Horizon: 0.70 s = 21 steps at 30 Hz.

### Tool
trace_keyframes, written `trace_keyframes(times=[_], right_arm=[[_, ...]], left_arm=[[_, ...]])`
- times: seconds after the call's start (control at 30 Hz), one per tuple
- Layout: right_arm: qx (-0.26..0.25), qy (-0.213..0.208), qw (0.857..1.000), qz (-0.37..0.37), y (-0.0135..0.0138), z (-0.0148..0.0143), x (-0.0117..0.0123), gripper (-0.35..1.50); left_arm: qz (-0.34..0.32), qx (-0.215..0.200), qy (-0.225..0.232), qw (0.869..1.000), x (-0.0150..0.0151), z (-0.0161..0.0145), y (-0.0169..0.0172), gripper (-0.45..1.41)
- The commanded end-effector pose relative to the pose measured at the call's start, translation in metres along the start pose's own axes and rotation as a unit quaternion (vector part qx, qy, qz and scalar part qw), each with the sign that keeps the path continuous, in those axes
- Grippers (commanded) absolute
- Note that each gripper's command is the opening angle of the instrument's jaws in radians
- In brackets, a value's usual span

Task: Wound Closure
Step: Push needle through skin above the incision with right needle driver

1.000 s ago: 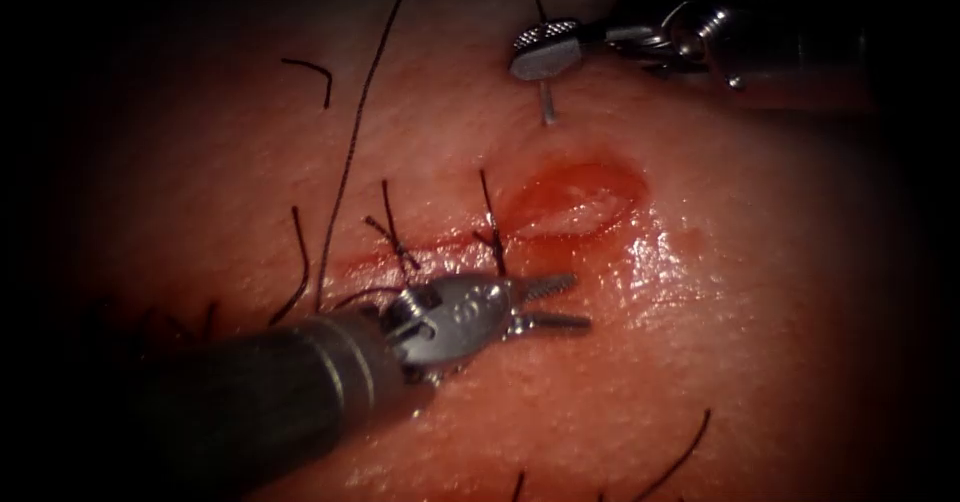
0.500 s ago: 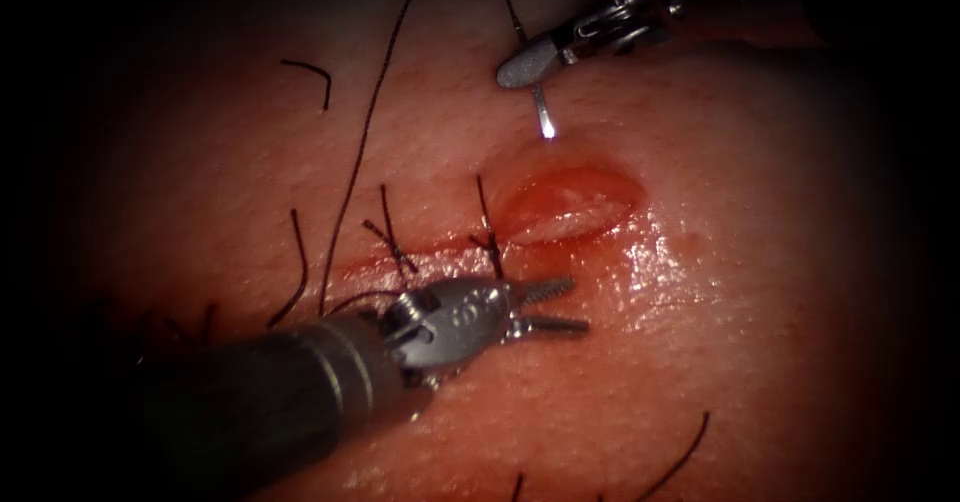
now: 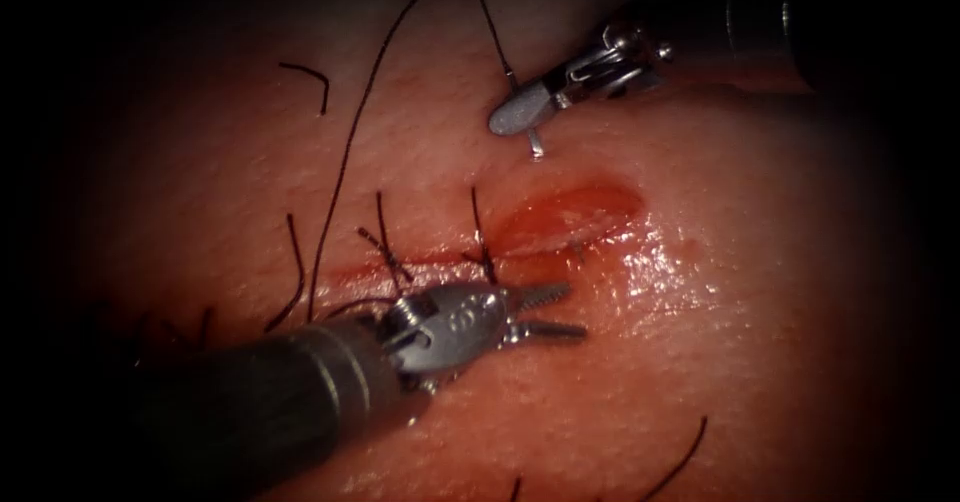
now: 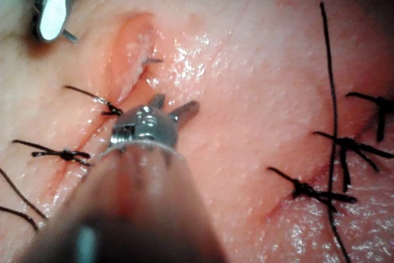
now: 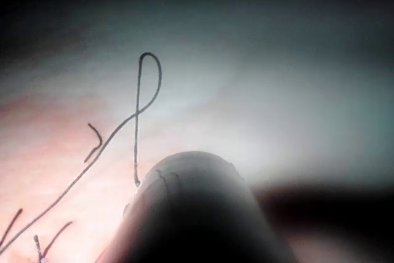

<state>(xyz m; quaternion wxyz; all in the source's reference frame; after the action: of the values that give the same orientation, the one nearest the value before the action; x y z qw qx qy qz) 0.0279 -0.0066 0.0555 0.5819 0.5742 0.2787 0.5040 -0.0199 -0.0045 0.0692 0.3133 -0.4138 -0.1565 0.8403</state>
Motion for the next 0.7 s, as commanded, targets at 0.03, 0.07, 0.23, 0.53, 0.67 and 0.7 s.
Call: trace_keyframes(times=[0.03, 0.07, 0.23, 0.53, 0.67, 0.7], right_arm=[[0.001, -0.003, 1.000, -0.001, 0.0001, 0.0005, -0.0001, -0.35], [0.000, -0.004, 1.000, 0.001, 0.0000, 0.0004, -0.0005, -0.35], [0.003, -0.010, 1.000, 0.004, -0.0007, 0.0000, -0.0018, -0.35], [0.025, 0.096, 0.986, -0.130, -0.0012, 0.0000, -0.0009, 0.29], [0.015, 0.154, 0.958, -0.241, -0.0008, -0.0013, 0.0010, 1.06], [-0.001, 0.166, 0.944, -0.285, -0.0007, -0.0017, 0.0014, 1.13]], left_arm=[[0.000, 0.000, 0.001, 1.000, 0.0001, 0.0007, -0.0003, 0.14], [0.000, 0.000, 0.001, 1.000, 0.0001, 0.0007, -0.0003, 0.14], [0.000, 0.000, 0.001, 1.000, 0.0001, 0.0007, -0.0003, 0.14], [0.000, 0.000, 0.001, 1.000, 0.0001, 0.0006, -0.0002, 0.14], [0.000, 0.000, 0.000, 1.000, 0.0001, 0.0006, -0.0002, 0.14], [0.000, 0.000, 0.000, 1.000, 0.0001, 0.0006, -0.0002, 0.14]])
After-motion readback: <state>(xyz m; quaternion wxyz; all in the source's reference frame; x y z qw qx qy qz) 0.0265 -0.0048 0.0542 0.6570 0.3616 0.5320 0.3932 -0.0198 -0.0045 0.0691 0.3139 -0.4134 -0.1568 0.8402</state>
